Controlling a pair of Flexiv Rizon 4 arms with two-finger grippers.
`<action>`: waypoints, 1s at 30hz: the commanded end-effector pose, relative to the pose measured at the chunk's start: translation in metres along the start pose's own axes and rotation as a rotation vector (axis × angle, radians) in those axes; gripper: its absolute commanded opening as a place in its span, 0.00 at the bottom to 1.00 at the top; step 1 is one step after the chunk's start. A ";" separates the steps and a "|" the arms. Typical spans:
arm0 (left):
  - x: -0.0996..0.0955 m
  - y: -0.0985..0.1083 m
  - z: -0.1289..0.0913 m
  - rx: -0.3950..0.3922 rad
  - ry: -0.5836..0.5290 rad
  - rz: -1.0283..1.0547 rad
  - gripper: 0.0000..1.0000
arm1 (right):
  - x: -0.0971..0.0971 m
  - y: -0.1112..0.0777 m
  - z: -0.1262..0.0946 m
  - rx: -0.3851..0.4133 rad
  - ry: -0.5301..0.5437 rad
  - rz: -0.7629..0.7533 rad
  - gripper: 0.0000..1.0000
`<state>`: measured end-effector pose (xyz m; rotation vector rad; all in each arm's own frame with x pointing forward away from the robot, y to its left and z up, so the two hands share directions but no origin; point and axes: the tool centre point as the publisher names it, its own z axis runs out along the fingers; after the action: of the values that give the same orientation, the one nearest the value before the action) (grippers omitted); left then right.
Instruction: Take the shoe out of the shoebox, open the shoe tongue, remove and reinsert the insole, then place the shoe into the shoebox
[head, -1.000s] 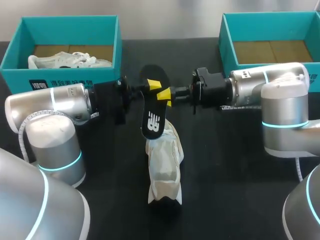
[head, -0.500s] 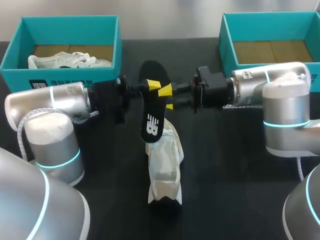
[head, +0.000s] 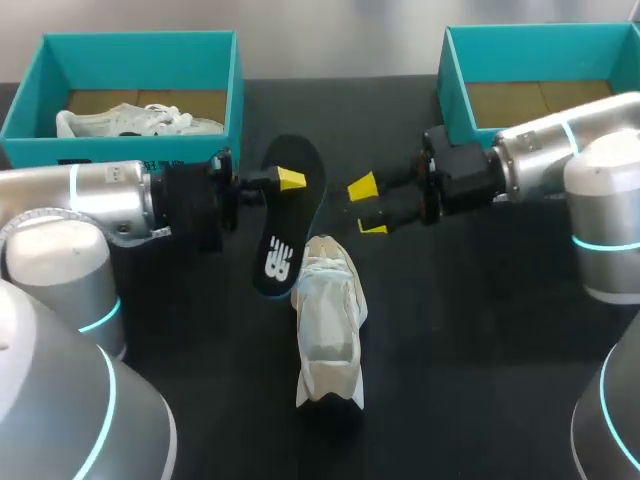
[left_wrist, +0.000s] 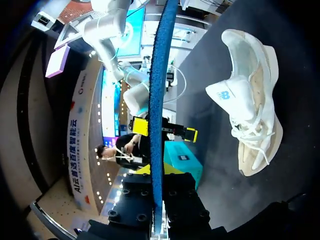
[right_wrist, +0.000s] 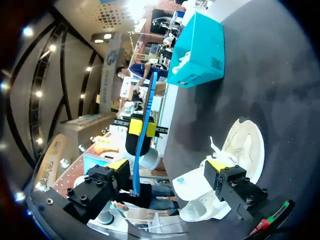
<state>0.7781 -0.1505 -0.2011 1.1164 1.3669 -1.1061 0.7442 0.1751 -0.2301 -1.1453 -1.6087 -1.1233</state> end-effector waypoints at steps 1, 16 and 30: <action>-0.010 -0.016 -0.024 0.064 0.005 -0.001 0.00 | 0.005 -0.007 -0.014 0.041 -0.038 -0.003 1.00; -0.010 -0.016 -0.024 0.064 0.005 -0.001 0.00 | 0.003 -0.007 -0.018 0.049 -0.086 -0.045 1.00; -0.026 -0.088 -0.036 0.117 0.027 -0.121 0.00 | -0.020 -0.048 -0.038 0.267 -0.463 -0.497 1.00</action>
<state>0.7124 -0.1410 -0.1725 1.1853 1.3787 -1.2828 0.7130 0.1263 -0.2506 -0.9482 -2.1484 -1.0106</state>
